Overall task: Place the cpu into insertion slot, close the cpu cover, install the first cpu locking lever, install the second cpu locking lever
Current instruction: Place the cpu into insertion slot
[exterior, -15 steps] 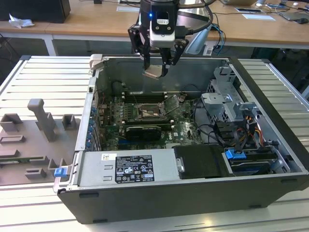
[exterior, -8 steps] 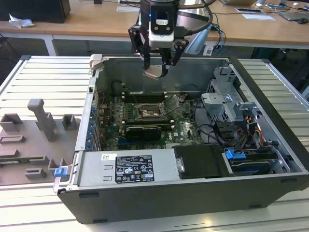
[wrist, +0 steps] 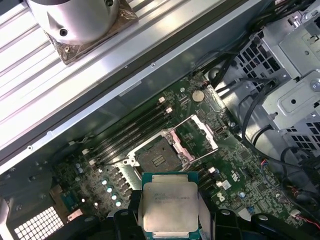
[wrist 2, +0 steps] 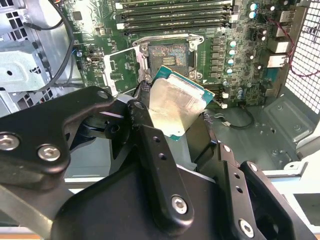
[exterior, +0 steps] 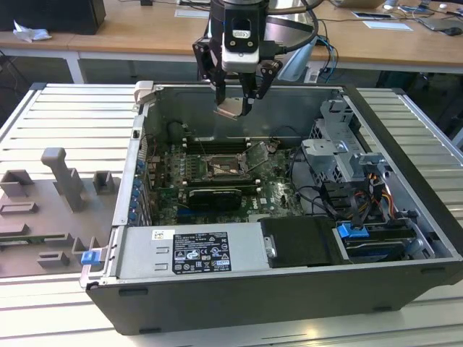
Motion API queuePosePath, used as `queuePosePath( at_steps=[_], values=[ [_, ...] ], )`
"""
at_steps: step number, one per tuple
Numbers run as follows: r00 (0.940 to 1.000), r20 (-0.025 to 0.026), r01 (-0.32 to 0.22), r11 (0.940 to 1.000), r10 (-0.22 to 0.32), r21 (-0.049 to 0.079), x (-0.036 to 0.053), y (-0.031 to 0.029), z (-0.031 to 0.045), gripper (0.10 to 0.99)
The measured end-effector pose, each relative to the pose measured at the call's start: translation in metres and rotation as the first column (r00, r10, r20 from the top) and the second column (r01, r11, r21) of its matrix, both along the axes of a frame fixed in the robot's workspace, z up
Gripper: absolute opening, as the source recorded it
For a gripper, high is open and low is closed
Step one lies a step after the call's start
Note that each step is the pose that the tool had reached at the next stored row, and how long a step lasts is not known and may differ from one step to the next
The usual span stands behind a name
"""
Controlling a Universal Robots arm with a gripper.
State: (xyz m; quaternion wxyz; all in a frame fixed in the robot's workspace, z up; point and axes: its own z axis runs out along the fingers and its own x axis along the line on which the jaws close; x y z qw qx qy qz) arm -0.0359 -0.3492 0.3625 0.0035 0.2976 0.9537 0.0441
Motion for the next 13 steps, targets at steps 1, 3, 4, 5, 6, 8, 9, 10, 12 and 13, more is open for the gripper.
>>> queuePosePath(
  at_steps=[1,3,4,5,6,8,9,10,12,13],
  values=[
    [1.0,0.0,0.002,1.0,-0.002,0.0,0.0,0.0,-0.0001,0.533],
    [1.0,0.0,0.007,1.0,-0.007,0.0,0.0,0.0,-0.0003,0.533],
    [1.0,0.0,0.008,1.0,-0.008,0.0,0.0,0.0,-0.0004,0.533],
    [0.9999,0.0,0.011,0.9999,-0.011,0.0,0.0,0.0,-0.0006,0.533],
    [0.9999,0.0,0.015,0.9999,-0.015,0.0,0.0,0.0,-0.0008,0.533],
    [0.9998,0.0,0.02,0.9998,-0.02,0.0,0.0,0.0,-0.0011,0.533],
    [0.9997,0.0,0.024,0.9997,-0.024,0.0,0.0,0.0,-0.0014,0.533],
    [0.9996,0.0,0.03,0.9996,-0.03,0.0,0.0,0.0,-0.0018,0.533],
    [0.9994,0.0,0.034,0.9994,-0.034,0.0,0.0,0.0,-0.0021,0.533],
    [0.9992,0.0,0.04,0.9992,-0.04,0.0,0.0,0.0,-0.0026,0.533]
  ],
)
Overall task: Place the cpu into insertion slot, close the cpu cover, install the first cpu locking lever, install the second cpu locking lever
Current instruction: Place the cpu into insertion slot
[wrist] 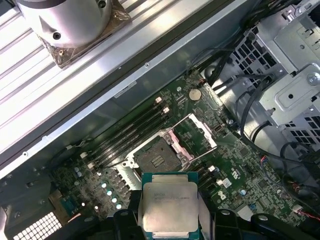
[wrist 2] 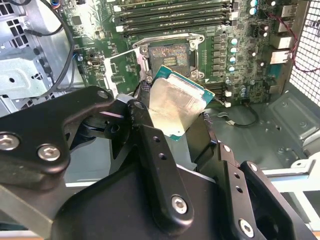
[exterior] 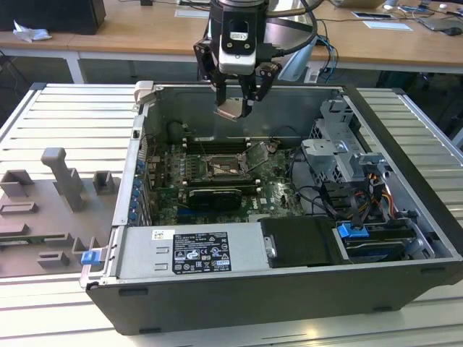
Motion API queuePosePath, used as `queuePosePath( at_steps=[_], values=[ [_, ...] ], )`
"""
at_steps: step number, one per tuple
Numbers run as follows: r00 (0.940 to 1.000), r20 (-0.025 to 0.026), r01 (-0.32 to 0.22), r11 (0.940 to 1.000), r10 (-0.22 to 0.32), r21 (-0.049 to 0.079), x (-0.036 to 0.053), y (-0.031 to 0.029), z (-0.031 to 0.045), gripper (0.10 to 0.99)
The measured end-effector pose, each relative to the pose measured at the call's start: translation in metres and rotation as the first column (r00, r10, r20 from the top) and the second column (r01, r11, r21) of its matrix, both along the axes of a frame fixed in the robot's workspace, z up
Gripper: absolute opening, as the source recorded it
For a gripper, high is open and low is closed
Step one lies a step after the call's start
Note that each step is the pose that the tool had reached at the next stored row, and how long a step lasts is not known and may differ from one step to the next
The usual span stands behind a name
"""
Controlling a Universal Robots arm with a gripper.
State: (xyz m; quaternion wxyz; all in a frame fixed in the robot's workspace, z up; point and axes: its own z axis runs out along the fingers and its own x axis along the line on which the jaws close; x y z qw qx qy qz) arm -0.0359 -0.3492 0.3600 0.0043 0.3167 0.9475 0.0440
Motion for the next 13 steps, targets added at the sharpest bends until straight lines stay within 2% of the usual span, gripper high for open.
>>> queuePosePath(
  at_steps=[11,13],
  values=[
    [0.9993,0.0001,0.037,0.9993,-0.037,0.0,0.0,0.0,-0.0024,0.533],
    [0.9976,0.0,0.069,0.9976,-0.069,0.0,-0.0001,0.0,-0.0036,0.533]
  ],
)
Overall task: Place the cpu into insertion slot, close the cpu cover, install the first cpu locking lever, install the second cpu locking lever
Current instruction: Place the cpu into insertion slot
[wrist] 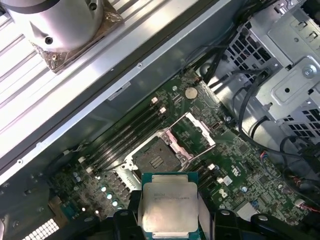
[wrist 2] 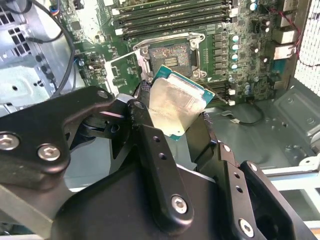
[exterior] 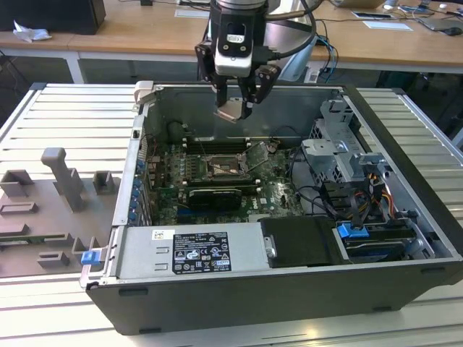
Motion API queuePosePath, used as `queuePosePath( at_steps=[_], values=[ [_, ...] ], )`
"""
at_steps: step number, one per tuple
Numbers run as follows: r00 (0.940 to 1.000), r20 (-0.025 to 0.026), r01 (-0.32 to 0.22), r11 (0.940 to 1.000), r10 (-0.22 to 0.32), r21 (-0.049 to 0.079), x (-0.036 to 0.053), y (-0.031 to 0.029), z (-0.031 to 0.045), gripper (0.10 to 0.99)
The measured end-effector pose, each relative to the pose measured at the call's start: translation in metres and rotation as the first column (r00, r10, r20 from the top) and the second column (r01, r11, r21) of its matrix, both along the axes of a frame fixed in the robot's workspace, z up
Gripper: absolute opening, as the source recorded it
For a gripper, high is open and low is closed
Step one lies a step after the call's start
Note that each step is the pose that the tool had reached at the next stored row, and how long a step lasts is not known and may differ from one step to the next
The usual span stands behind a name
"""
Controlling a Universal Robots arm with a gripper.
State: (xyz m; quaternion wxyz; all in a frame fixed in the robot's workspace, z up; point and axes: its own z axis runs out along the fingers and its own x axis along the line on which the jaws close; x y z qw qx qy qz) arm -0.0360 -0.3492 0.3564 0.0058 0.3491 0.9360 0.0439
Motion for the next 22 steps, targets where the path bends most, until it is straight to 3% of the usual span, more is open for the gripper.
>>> queuePosePath(
  at_steps=[3,6,10,13,22],
  values=[
    [0.999,0.0,0.045,0.999,-0.045,0.0,0.0001,0.0,-0.0014,0.533],
    [0.9931,0.0,0.117,0.9931,-0.117,0.0,0.0001,0.0,-0.0034,0.533],
    [0.9793,0.0,0.202,0.9793,-0.202,0.0,0.0,0.0,-0.0053,0.533],
    [0.9752,0.0,0.222,0.9752,-0.222,0.0,0.0001,0.0,-0.0068,0.533],
    [0.9713,-0.0002,0.238,0.9713,-0.238,0.0,0.0,0.0,-0.0135,0.533]
  ],
)
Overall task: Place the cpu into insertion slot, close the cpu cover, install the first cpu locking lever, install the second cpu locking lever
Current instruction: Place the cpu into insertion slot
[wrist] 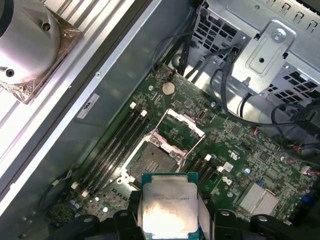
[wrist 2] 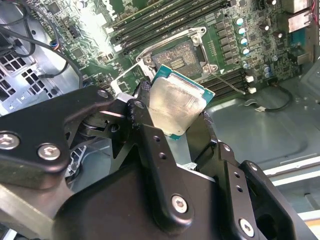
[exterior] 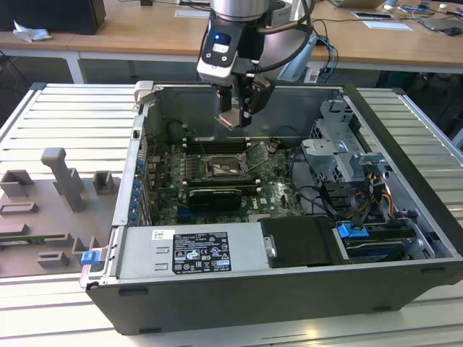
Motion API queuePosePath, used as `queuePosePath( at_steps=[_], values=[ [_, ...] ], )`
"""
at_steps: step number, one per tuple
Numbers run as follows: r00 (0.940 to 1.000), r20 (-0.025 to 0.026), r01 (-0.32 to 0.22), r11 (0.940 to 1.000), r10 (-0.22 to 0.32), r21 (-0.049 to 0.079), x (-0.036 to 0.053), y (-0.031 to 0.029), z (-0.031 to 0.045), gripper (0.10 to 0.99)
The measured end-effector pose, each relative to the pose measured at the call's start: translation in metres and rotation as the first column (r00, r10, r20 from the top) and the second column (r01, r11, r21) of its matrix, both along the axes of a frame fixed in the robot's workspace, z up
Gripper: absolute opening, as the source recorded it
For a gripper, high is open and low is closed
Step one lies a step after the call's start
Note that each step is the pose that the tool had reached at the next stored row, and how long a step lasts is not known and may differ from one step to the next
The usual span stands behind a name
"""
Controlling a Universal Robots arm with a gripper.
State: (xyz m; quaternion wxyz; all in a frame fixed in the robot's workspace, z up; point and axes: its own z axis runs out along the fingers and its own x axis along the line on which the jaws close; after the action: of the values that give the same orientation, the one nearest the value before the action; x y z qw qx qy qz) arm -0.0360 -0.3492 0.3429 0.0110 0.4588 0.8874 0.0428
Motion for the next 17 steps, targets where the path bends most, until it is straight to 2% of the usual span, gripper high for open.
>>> queuePosePath(
  at_steps=[17],
  values=[
    [0.9997,-0.0006,0.023,0.9997,-0.023,0.0,0.0,0.0,-0.007,0.533]
  ],
)
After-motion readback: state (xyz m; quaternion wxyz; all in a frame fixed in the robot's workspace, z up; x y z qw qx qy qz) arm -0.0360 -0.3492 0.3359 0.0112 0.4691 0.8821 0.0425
